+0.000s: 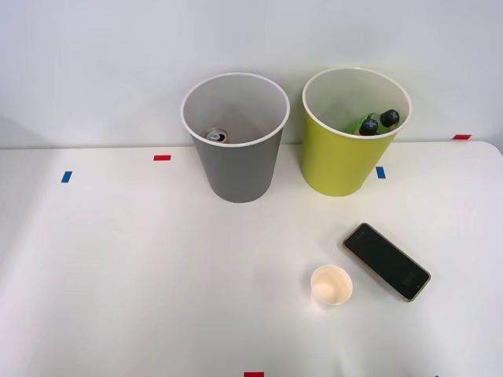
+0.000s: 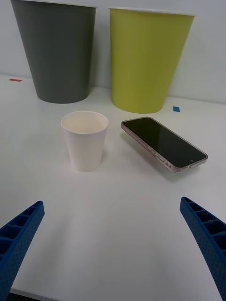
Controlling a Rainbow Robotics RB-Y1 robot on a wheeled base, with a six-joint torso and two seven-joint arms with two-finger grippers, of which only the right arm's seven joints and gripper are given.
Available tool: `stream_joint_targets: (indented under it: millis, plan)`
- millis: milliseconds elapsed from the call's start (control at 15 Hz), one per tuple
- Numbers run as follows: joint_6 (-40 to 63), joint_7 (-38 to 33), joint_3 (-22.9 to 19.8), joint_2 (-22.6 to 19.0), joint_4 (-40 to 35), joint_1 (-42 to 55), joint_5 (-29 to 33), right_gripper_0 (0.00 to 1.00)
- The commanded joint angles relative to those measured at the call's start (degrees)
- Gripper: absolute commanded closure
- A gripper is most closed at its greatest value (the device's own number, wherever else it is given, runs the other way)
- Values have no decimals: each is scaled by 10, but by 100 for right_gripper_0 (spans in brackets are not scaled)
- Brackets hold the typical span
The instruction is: Put cans in the gray bin, plastic bottles in the light green bin
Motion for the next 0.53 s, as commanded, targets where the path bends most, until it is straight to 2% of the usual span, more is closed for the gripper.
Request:
stream_joint_targets:
  millis: [67, 533]
  plan:
    - [0, 0, 0, 0, 0, 0, 0, 0]
    - [0, 0, 0, 0, 0, 0, 0, 0]
